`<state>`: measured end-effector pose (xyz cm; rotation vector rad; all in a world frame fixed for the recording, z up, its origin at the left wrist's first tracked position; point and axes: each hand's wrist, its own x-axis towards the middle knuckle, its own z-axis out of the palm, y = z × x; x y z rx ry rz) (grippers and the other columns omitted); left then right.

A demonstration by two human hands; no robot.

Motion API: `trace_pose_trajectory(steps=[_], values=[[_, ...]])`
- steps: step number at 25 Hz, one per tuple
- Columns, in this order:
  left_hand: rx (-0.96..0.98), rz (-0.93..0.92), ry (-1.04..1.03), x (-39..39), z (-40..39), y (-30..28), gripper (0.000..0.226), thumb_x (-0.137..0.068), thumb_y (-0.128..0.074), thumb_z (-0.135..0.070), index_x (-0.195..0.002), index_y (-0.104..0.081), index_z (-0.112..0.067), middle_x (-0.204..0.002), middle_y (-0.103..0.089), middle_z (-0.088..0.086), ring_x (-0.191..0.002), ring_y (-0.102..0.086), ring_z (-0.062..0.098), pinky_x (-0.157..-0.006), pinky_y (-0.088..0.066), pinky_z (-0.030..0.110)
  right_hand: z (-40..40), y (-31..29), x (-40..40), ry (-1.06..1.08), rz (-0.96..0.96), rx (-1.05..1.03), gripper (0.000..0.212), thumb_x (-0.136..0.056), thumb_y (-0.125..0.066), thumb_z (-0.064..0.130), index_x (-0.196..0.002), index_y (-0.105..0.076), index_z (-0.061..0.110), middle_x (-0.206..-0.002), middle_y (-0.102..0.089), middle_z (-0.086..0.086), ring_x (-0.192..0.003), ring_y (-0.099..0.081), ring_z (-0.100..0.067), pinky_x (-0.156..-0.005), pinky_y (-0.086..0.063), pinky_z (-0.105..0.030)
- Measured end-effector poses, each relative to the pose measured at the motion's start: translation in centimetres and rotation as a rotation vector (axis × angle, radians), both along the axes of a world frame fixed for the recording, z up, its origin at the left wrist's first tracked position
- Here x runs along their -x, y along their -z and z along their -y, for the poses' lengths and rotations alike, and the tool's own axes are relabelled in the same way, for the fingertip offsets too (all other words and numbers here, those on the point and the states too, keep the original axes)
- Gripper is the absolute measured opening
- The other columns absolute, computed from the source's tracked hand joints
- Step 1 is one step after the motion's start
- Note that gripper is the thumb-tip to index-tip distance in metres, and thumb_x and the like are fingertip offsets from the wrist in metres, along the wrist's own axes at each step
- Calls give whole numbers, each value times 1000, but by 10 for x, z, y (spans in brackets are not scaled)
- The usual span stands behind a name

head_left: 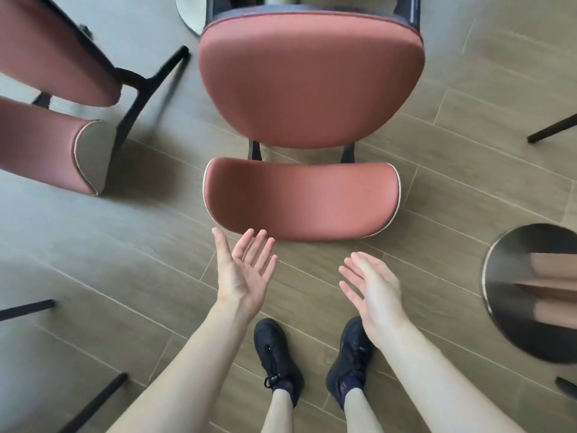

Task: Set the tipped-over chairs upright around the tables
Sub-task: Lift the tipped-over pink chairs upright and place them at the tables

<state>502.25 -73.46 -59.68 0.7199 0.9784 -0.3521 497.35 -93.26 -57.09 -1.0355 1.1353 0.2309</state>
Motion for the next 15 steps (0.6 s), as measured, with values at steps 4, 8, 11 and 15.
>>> trace_pose_trajectory(steps=[4,8,11,15], values=[[-23,-22,-28,-1,14,95,84,-77,-51,-82,-129,-61,-16,-122,-73,5,-112,-70,24,-106,-47,44,6,101,-8,-65,-30,-12,32,-91,-70,21,-120,-62,11,-112,-71,-5,-103,-70,-15,-84,-56,-32],[-49,-44,-49,0,25,181,87,-74,-56,-81,-129,-59,-14,-120,-74,6,-110,-71,23,-104,-49,44,8,197,-19,-48,-42,-48,40,-88,-73,23,-123,-60,11,-115,-69,-7,-105,-69,-16,-86,-56,-34],[-63,-60,-87,-1,32,247,101,-63,-66,-77,-137,-50,-10,-124,-70,10,-111,-70,24,-101,-51,43,8,270,-21,-11,-70,-80,53,-85,-77,26,-130,-55,11,-119,-66,-7,-107,-67,-15,-86,-55,-34],[-93,-114,-171,-15,36,337,102,-77,-68,-67,-154,-28,-14,-147,-48,14,-131,-55,27,-111,-43,43,12,359,-33,101,-98,-113,76,-77,-83,35,-139,-43,15,-129,-55,-4,-118,-58,-16,-96,-52,-37]])
